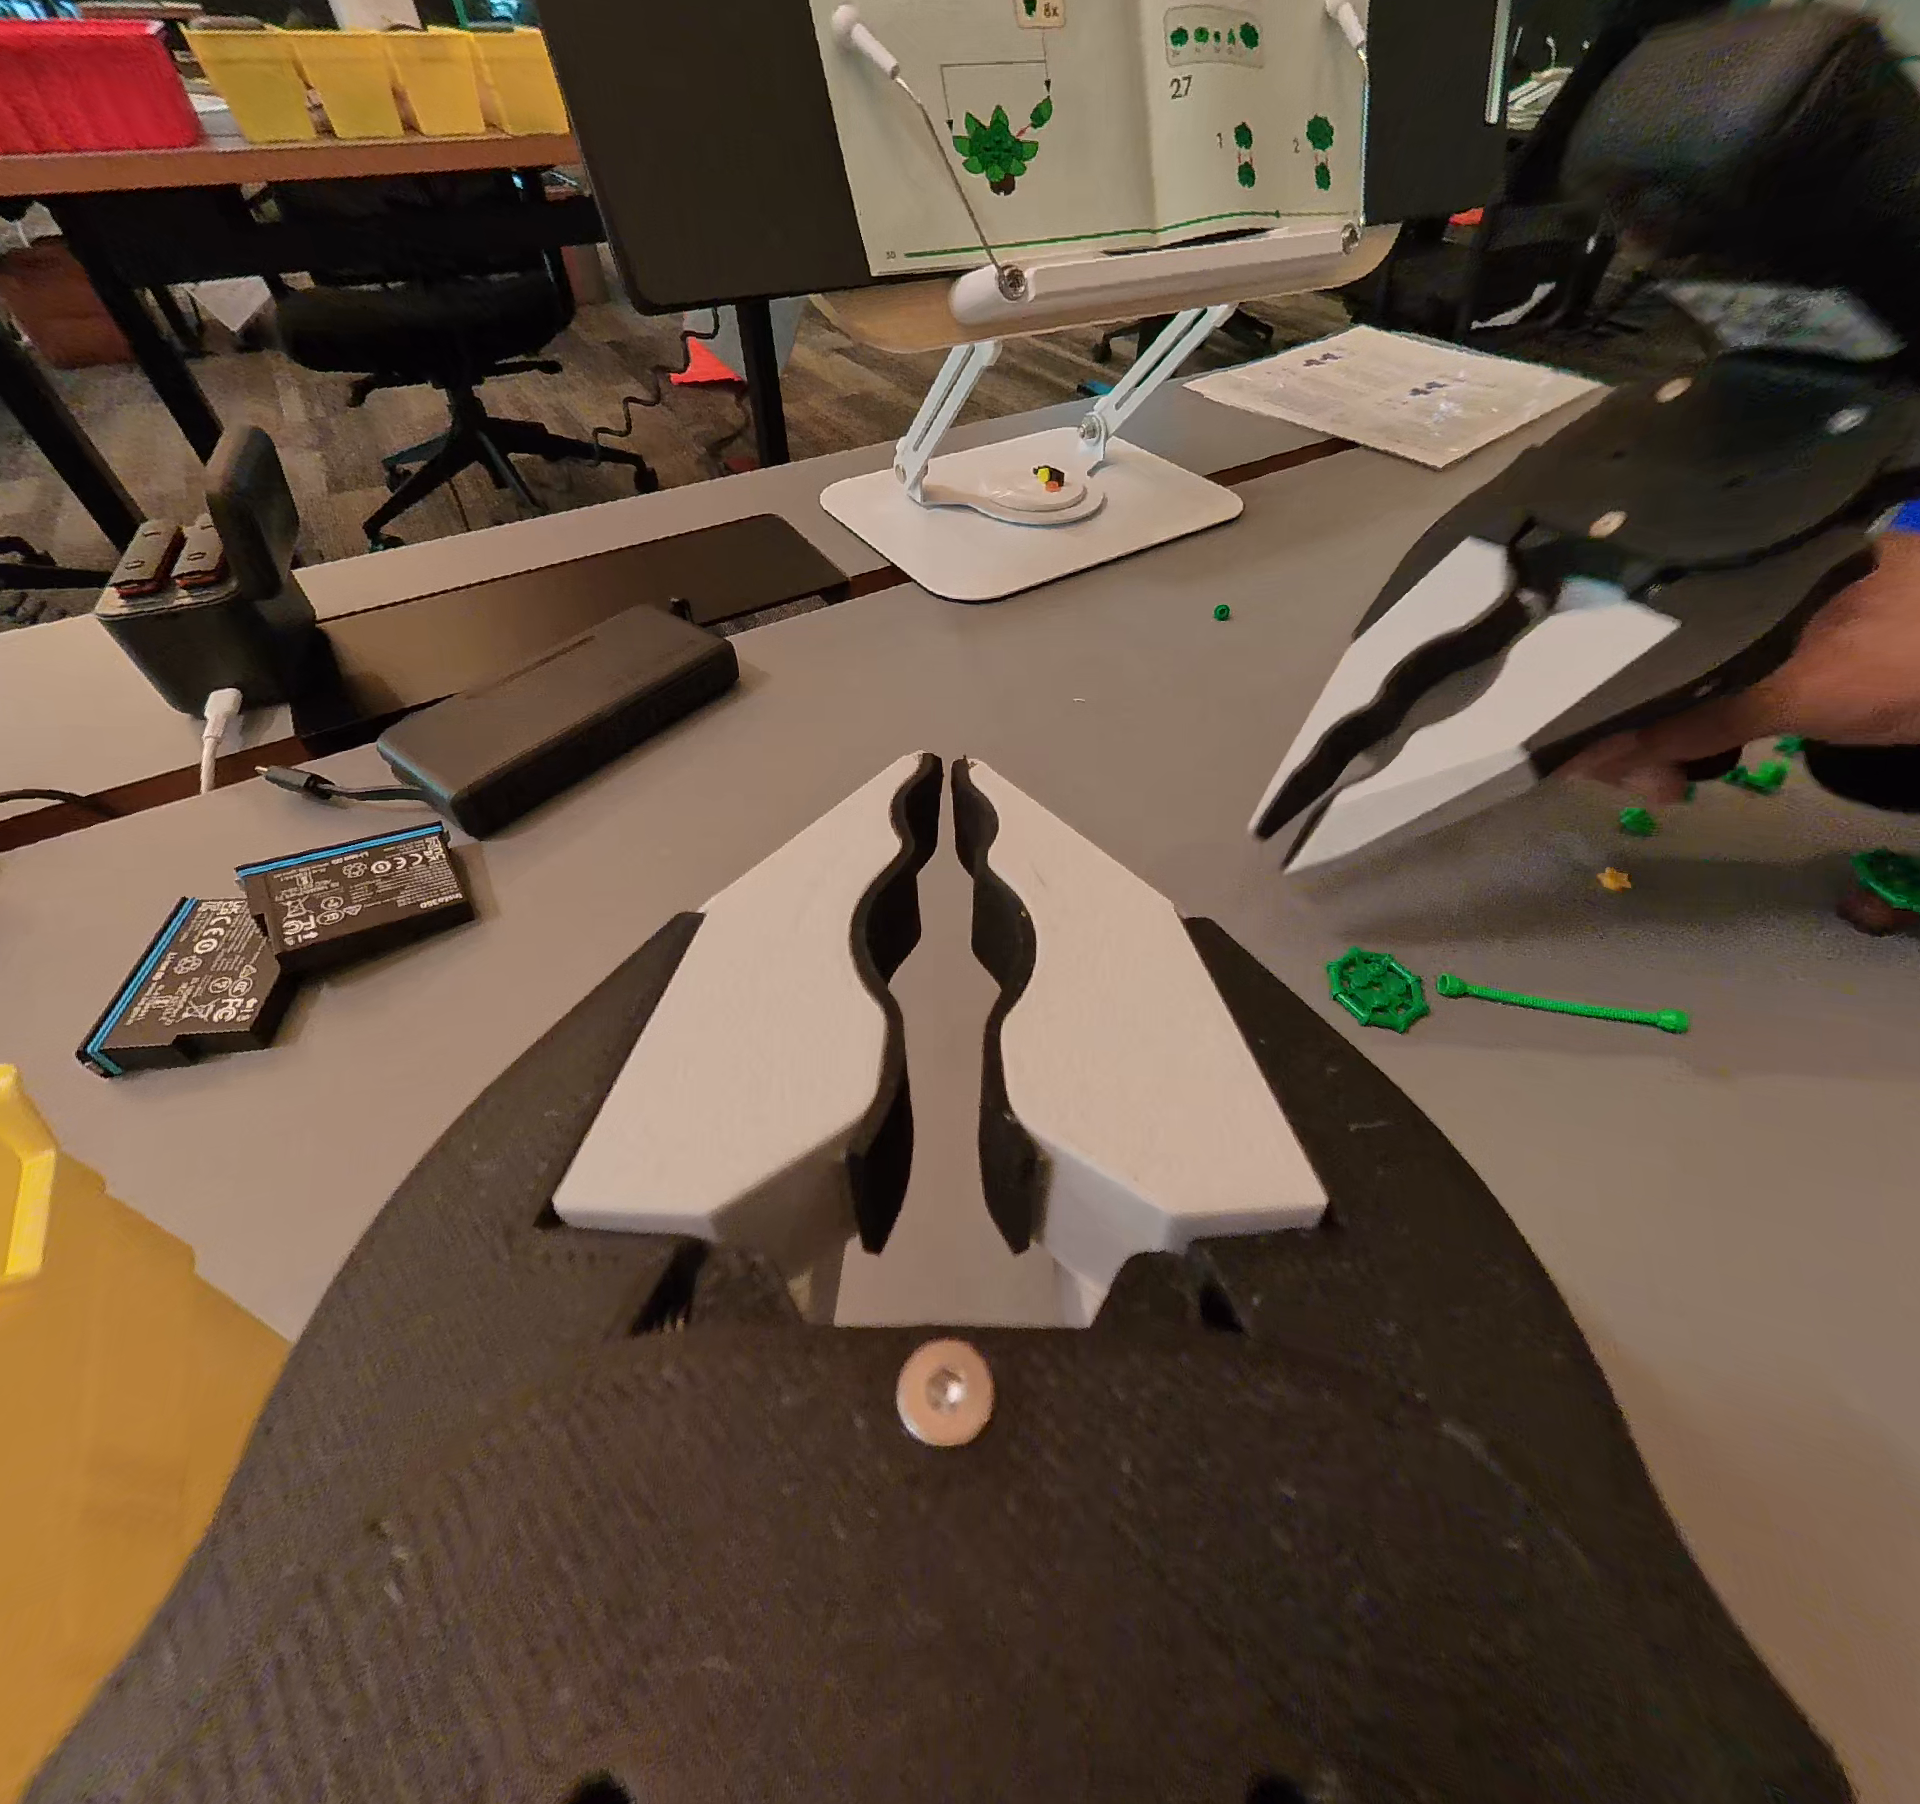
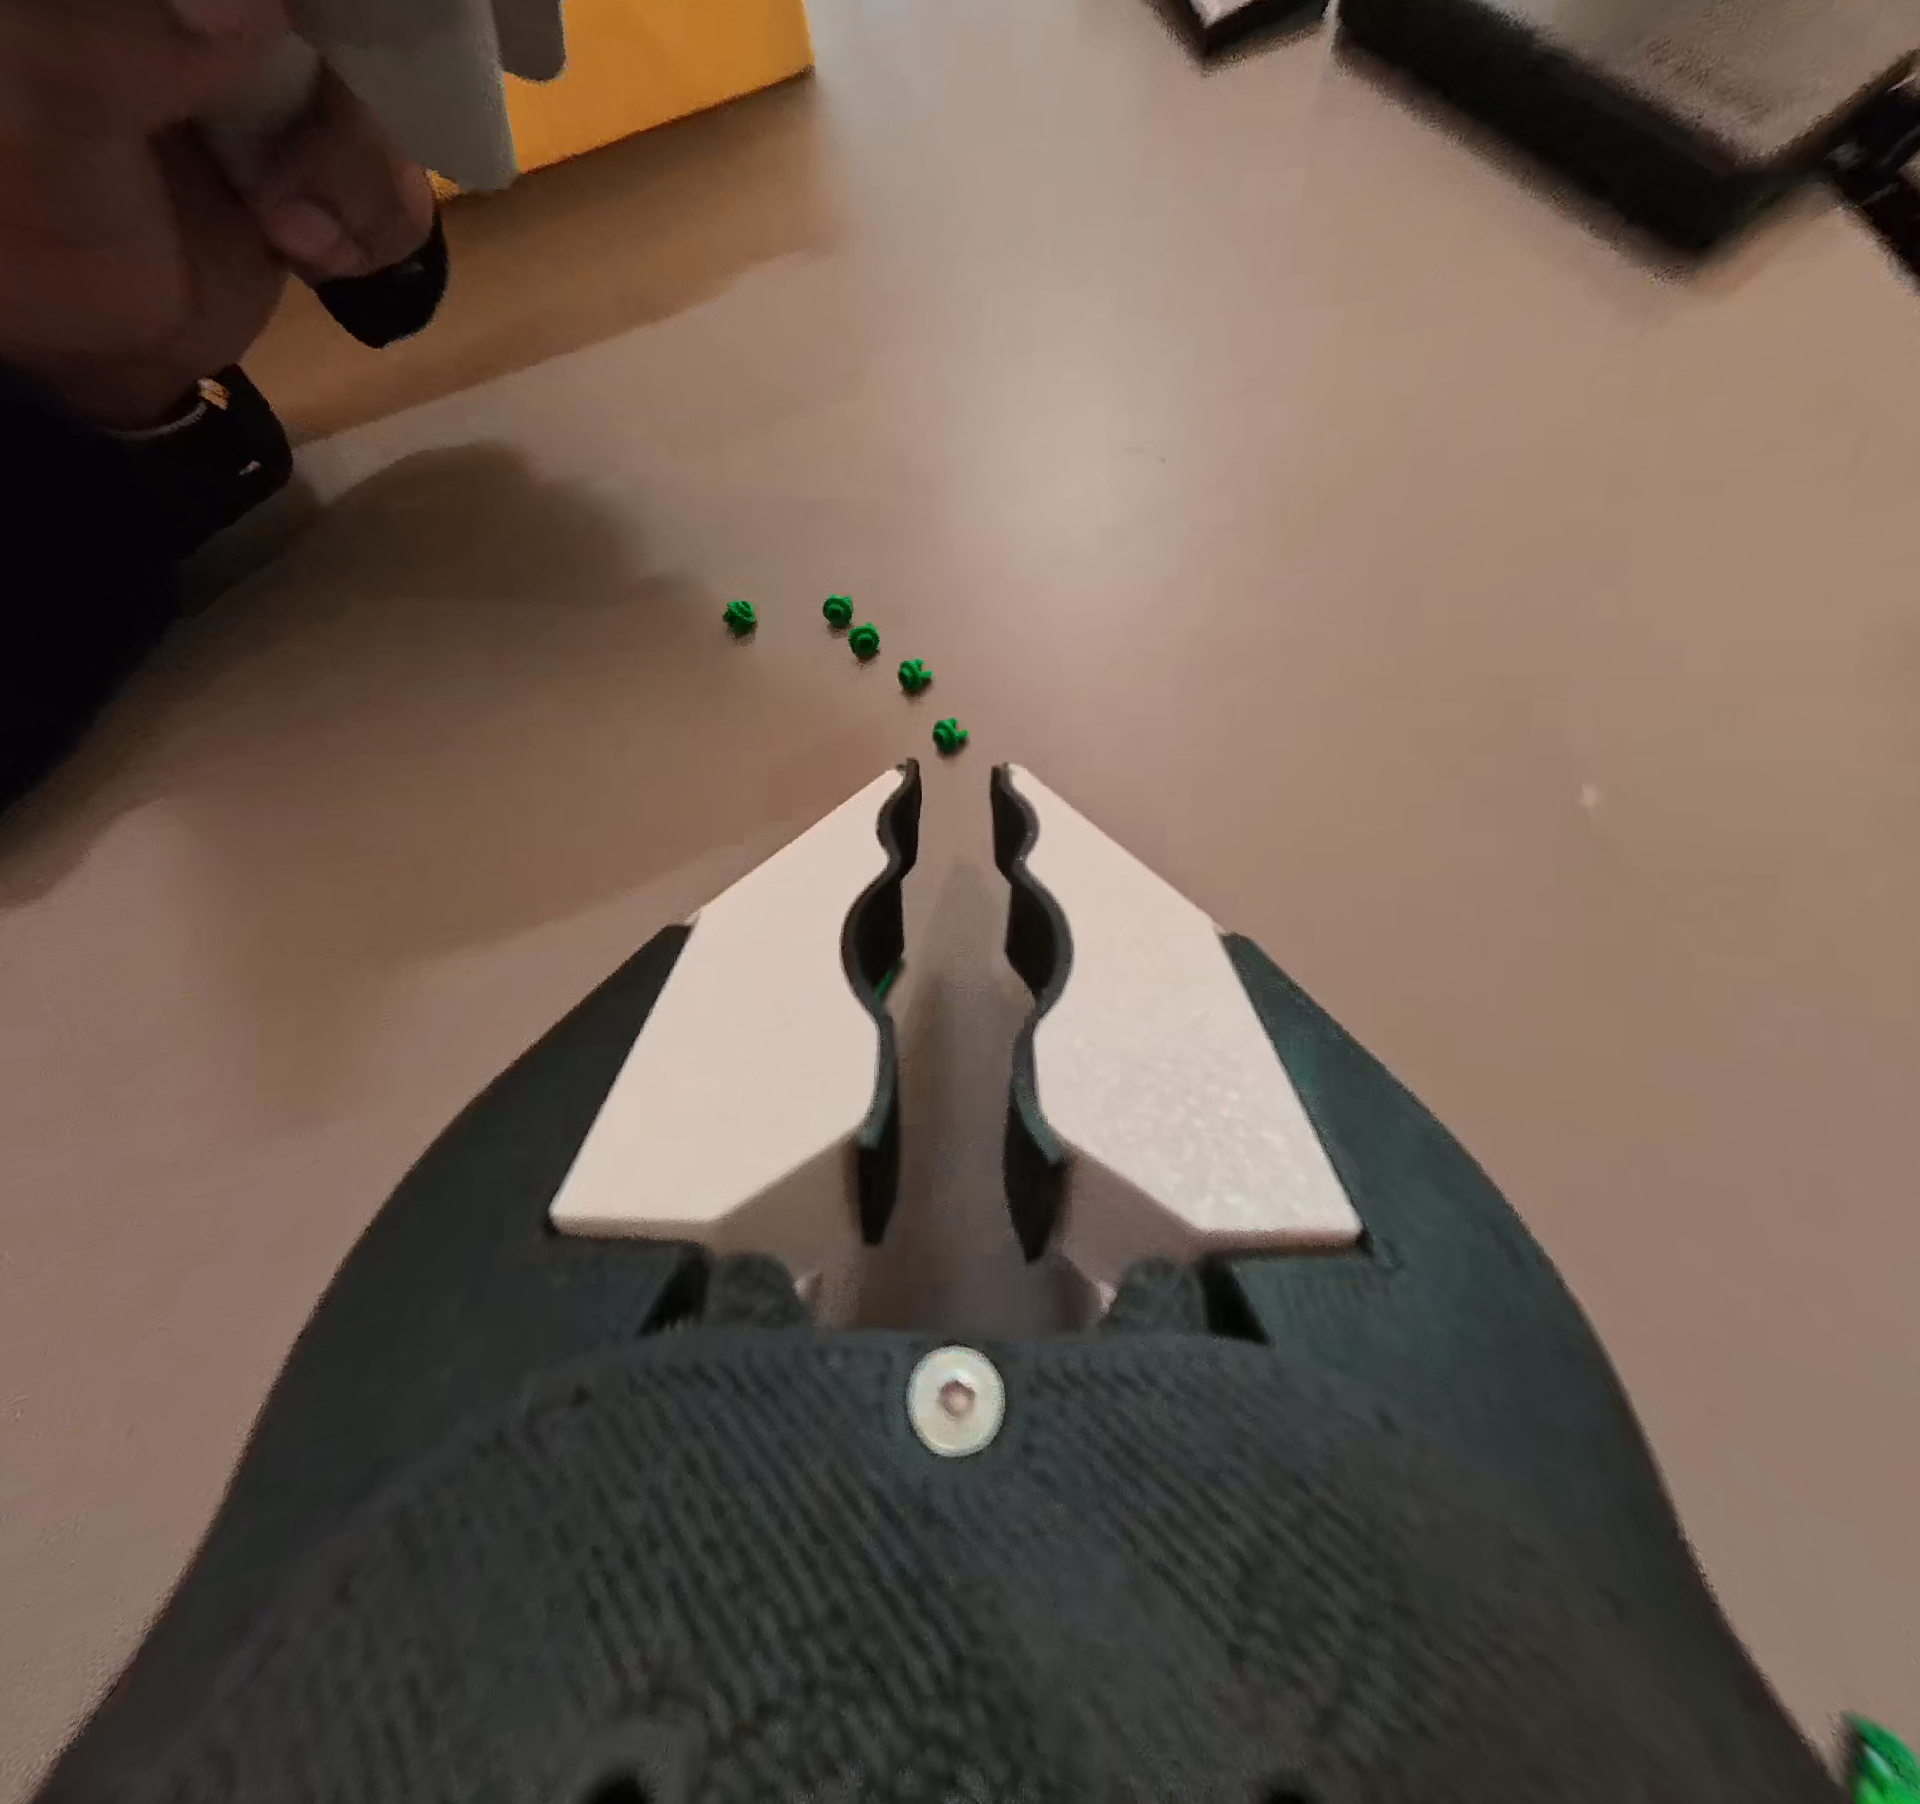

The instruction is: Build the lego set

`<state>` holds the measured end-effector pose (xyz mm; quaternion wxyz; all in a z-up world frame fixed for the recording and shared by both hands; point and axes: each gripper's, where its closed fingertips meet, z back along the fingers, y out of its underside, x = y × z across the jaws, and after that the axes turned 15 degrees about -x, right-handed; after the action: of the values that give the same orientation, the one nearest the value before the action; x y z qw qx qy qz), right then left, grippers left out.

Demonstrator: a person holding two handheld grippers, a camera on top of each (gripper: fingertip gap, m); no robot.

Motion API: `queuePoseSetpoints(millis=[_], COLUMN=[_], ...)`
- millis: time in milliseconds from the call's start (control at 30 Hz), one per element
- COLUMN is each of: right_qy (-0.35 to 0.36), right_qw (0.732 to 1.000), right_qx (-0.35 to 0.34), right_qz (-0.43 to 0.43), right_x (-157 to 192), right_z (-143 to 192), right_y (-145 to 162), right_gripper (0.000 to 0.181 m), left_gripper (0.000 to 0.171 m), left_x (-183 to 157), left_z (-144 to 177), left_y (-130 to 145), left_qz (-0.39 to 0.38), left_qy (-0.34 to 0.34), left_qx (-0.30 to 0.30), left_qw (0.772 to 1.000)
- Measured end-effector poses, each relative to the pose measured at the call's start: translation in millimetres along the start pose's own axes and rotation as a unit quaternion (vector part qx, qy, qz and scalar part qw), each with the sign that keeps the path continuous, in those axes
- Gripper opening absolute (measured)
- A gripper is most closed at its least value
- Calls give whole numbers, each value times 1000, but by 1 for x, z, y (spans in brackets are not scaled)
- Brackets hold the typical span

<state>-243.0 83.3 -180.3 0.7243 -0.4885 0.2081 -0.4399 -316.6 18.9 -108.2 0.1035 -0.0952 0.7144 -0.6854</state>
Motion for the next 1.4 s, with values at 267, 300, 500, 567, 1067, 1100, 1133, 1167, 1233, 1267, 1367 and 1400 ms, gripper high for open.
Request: queuePoseSetpoints(millis=[267,300,500,567,1067,1100,1133,1167,1233,1267,1367,1400], right_qy=[132,148,185,184,16,14,12,9,2,2,2,3], right_qw=[981,978,975,979,995,995,996,996,997,998,997,997], right_qx=[-103,-113,-90,-51,35,36,33,29,24,23,30,35], right_qz=[93,97,81,77,96,92,87,80,67,65,66,65], right_x=[-39,-45,-68,-72,-14,-15,-15,-15,-15,-15,-14,-14], right_z=[117,132,186,197,175,174,173,173,173,172,168,166], right_y=[-25,-21,48,71,115,118,118,119,118,118,122,124], right_gripper=[23,24,27,30,13,13,14,14,15,16,19,22], left_gripper=[0,0,0,0,1,1,1,1,1,1,2,2], left_x=[-10,-12,-24,-27,-37,-37,-37,-37,-37,-38,-39,-39], left_z=[-5,-6,-12,-13,-18,-18,-18,-18,-18,-18,-19,-19], left_y=[7,9,23,28,40,40,40,41,41,41,42,42], left_qz=[-13,-16,-31,-36,-55,-56,-59,-61,-63,-63,-63,-64], left_qy=[17,19,34,37,51,52,52,52,52,53,56,56], left_qx=[17,21,48,58,81,83,84,86,87,87,88,89], left_qw=[1000,999,998,997,994,994,993,993,993,993,993,992])
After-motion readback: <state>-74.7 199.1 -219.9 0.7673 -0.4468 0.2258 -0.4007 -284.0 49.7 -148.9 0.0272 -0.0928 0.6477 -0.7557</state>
